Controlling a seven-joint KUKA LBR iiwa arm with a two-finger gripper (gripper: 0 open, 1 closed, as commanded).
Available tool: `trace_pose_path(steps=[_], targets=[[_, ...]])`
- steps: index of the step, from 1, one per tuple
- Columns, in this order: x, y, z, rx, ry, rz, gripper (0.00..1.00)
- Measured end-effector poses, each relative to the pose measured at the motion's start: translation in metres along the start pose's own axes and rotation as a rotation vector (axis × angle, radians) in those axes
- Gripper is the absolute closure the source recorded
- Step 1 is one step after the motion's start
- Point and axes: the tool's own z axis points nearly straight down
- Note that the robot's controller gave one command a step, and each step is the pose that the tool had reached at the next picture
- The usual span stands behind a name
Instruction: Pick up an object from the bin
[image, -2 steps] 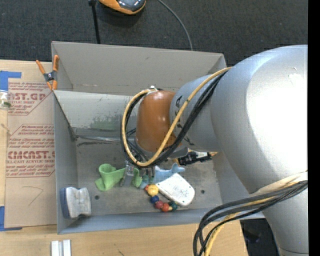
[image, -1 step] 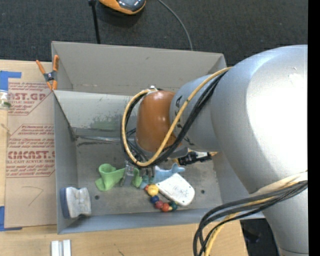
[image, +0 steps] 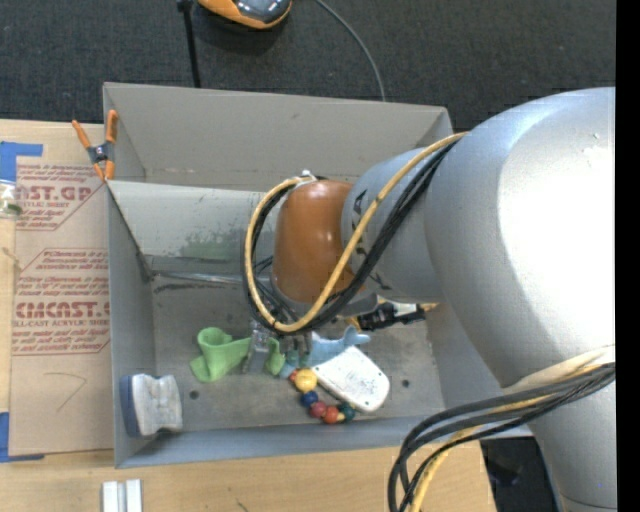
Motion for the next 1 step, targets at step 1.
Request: trace_pose_path(steps=[1], targets=[[0.0020, -0.0008, -0.0214, 0.002, 0.007, 0.000, 1.00]])
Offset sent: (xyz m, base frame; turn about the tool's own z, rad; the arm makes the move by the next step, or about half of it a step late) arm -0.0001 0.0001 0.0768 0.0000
